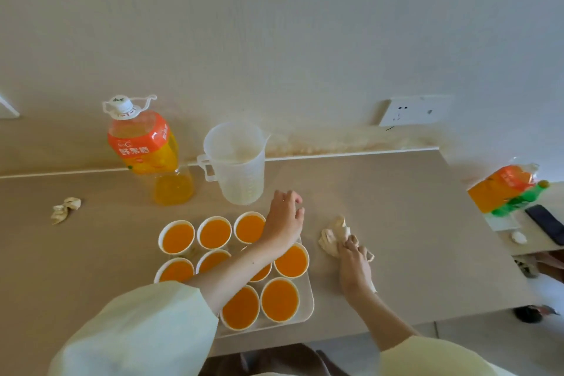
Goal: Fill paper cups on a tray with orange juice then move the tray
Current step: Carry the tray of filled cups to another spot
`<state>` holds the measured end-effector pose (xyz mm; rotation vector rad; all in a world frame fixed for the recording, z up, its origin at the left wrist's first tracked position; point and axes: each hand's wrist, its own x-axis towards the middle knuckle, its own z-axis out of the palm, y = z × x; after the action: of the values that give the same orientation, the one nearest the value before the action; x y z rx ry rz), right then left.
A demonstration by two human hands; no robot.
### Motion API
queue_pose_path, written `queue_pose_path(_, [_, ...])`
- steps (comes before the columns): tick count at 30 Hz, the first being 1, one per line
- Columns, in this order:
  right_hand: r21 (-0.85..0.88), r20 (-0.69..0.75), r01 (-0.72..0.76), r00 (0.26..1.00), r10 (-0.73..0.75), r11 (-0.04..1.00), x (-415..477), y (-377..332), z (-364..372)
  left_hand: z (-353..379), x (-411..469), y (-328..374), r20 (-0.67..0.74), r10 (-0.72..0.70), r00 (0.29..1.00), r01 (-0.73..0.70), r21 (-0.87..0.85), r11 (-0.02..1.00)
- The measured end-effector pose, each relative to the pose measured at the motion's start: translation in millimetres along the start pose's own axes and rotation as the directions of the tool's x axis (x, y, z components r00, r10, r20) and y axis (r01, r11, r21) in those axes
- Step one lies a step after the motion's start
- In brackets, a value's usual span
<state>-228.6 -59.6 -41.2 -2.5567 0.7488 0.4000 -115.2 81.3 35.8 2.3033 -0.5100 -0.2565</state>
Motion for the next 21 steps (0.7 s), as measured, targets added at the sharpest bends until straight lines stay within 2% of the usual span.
queue_pose_path(3, [-0.003,0.015,0.093,0.996,-0.093,0.996,4.6,14.8,-4.6,23.5,2.7,13.4,0.033,-0.008,0.999,0.007,0.01,1.0])
queue_pose_path(5, [-0.023,-0.138,0.124,0.982,-0.126,0.992,2.1,19.5,-11.3,34.4,3.8,19.4,0.055,-0.021,0.998,0.02,0.012,1.0])
queue_pose_path(6, [-0.049,-0.168,0.144,0.974,-0.15,0.988,2.6,22.1,-12.4,38.9,4.7,22.4,0.063,-0.021,0.998,0.02,0.013,1.0])
queue_pose_path(8, [0.009,-0.168,0.177,0.971,-0.173,0.984,5.3,22.5,-16.3,44.5,6.4,24.8,0.067,-0.02,0.998,0.019,0.018,1.0])
queue_pose_path(9, [0.091,-0.164,0.185,0.972,-0.168,0.979,9.7,22.4,-17.3,45.8,7.9,25.9,0.063,-0.024,0.998,0.023,0.02,1.0])
queue_pose_path(11, [0.097,-0.234,0.251,0.946,-0.223,0.963,25.2,17.6,-21.2,45.1,10.6,26.9,0.045,-0.044,0.998,0.043,0.025,0.999])
queue_pose_path(13, [0.132,-0.239,0.31,0.932,-0.273,0.942,45.7,2.2,-30.1,39.9,15.5,25.4,0.004,-0.068,0.998,0.068,0.044,0.997])
queue_pose_path(17, [0.228,-0.297,0.357,0.912,-0.284,0.906,94.4,-44.6,-54.0,27.8,33.3,18.4,-0.076,-0.156,0.985,0.163,0.102,0.981])
queue_pose_path(21, [0.242,-0.304,0.356,0.911,-0.278,0.903,136.6,-80.0,-55.2,22.0,51.3,11.5,-0.079,-0.228,0.971,0.238,0.176,0.955])
